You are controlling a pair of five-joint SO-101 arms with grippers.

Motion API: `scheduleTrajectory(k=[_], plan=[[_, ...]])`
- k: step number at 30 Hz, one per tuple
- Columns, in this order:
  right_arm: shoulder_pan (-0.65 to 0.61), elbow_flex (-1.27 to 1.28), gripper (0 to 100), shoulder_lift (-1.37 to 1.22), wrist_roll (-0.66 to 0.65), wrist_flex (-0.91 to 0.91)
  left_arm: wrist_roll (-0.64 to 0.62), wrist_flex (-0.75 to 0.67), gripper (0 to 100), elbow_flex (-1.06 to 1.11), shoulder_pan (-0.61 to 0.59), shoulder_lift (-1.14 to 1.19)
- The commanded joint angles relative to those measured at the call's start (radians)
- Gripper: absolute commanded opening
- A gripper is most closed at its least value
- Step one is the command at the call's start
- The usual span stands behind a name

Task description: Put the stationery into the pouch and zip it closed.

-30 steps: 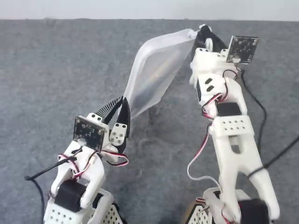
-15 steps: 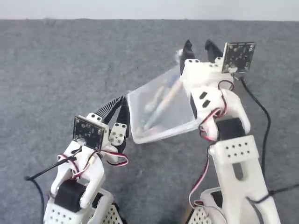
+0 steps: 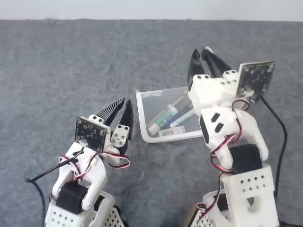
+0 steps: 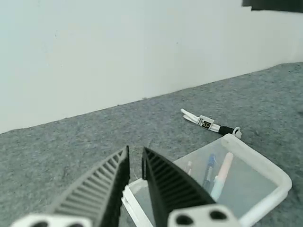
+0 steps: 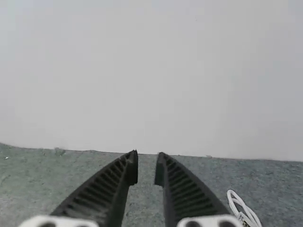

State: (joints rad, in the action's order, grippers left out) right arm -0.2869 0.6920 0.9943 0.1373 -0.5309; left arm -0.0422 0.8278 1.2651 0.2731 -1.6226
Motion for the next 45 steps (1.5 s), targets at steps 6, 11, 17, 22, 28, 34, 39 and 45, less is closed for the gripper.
scheduleTrajectory(k=[6,11,17,22,28,34,39,45], plan=[[-0.019,0.173,0.6,0.176,-0.135,0.001,-0.011,0.005,1,-0.01,-0.081,-0.015],[-0.012,0.255,0.6,0.275,-0.14,-0.007,-0.011,0.005,1,-0.007,-0.086,-0.015],[-0.008,0.393,0.6,0.417,-0.16,-0.01,-0.011,-0.012,1,0.021,-0.086,-0.015],[-0.008,0.546,0.6,0.576,-0.232,-0.007,-0.011,-0.012,1,0.022,-0.087,-0.015],[0.002,0.646,0.6,0.768,-0.232,-0.076,-0.011,-0.008,1,0.025,-0.087,-0.015],[0.042,0.697,0.6,0.82,-0.23,-0.151,-0.011,-0.006,1,0.025,-0.087,-0.015],[0.097,0.743,0.6,0.822,-0.229,-0.16,-0.009,-0.009,1,0.036,-0.087,-0.015],[0.116,0.812,0.6,0.823,-0.229,-0.243,-0.009,-0.011,1,0.039,-0.087,-0.015]])
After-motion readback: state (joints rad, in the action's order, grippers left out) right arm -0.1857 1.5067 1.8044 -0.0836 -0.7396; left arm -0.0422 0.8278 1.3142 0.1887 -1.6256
